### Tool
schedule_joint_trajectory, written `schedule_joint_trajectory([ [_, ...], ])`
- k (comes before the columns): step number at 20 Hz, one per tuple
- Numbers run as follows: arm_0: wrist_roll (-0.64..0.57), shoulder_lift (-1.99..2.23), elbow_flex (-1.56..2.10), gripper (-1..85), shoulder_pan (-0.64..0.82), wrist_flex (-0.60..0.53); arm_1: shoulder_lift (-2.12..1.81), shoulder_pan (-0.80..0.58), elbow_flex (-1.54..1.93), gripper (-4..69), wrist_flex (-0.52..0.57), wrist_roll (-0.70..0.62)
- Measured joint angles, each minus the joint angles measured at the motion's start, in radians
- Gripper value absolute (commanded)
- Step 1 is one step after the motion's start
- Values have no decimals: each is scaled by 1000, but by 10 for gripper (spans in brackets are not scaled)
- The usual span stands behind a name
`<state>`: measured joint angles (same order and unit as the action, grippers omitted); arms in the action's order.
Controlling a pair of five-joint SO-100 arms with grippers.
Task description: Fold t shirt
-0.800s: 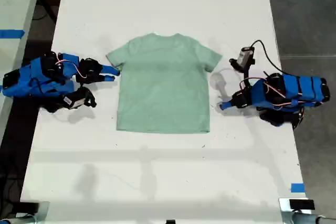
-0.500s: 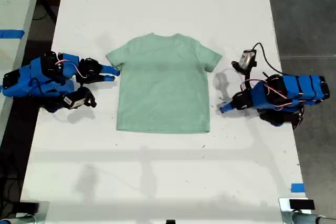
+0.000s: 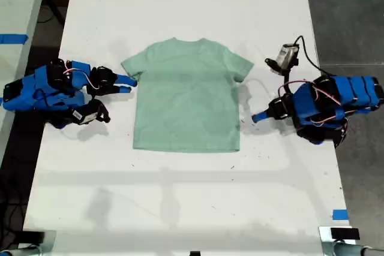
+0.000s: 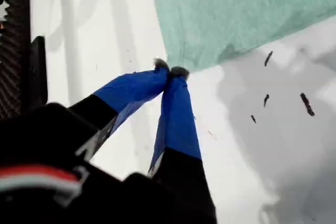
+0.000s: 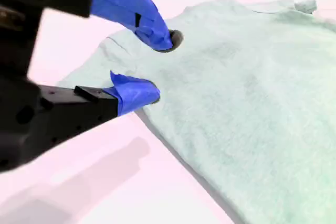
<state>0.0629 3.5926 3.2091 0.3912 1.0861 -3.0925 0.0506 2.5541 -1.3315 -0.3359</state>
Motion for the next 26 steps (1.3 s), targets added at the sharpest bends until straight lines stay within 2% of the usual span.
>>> schedule_joint_trajectory([
  [4,0,0,0,126,0,0,595,-288,-618,46,-279,-184],
  [7,0,0,0,127,0,0,899,-558,-882,147,-351,-333],
  [9,0,0,0,127,0,0,1077,-709,-928,191,-342,-410],
  [14,0,0,0,127,0,0,1394,-966,-945,187,-193,-555],
  [17,0,0,0,127,0,0,1551,-1042,-989,188,-98,-611],
  [21,0,0,0,127,0,0,1746,-1068,-1124,181,-61,-657],
  [23,0,0,0,127,0,0,1790,-1080,-1166,117,-61,-663],
  [24,0,0,0,127,0,0,1796,-1083,-1175,12,-60,-663],
  [26,0,0,0,127,0,0,1805,-1085,-1184,-2,-44,-663],
])
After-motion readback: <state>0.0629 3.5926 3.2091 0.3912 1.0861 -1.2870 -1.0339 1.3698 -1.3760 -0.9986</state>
